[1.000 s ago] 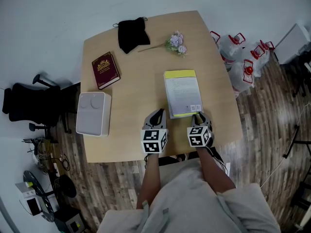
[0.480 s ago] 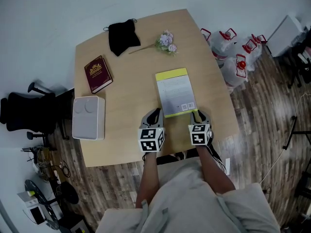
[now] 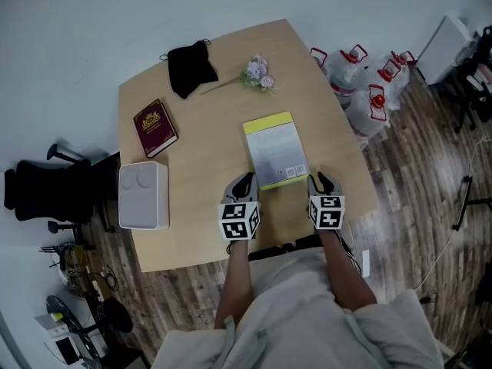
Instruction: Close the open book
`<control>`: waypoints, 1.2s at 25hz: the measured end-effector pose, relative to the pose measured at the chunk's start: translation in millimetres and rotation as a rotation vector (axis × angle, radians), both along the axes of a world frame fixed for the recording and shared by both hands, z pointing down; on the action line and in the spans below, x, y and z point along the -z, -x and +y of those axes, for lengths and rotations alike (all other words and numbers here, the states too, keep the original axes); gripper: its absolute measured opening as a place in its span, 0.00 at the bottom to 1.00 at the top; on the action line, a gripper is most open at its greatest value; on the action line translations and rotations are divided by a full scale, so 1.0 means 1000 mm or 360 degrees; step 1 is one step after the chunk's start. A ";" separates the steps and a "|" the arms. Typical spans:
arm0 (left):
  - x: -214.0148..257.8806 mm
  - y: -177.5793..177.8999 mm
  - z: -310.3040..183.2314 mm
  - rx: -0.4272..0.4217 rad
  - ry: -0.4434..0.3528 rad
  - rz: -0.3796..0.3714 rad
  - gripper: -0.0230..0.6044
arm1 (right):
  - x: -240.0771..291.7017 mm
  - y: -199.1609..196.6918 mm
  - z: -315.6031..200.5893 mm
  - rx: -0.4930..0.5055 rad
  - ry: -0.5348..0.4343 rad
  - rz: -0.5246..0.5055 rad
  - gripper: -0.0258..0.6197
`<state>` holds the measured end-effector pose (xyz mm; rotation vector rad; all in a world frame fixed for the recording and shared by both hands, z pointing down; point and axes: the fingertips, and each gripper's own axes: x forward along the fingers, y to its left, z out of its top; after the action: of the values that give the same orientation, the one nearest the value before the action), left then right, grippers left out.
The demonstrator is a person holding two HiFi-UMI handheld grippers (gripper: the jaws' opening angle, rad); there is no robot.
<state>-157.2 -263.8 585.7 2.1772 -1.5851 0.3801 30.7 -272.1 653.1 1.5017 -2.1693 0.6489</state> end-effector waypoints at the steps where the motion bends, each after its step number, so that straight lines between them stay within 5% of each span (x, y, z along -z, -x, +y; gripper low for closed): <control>1: 0.001 0.000 0.000 -0.0006 -0.0003 -0.0003 0.08 | 0.000 0.000 0.000 -0.0012 0.0006 -0.0014 0.23; 30: 0.001 0.009 0.008 0.0015 -0.0024 -0.0023 0.07 | 0.011 0.021 0.000 0.0076 -0.0028 -0.0036 0.23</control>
<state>-166.2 -255.5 584.5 2.1821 -1.6103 0.3827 9.5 -272.3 641.8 1.4532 -2.2261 0.6350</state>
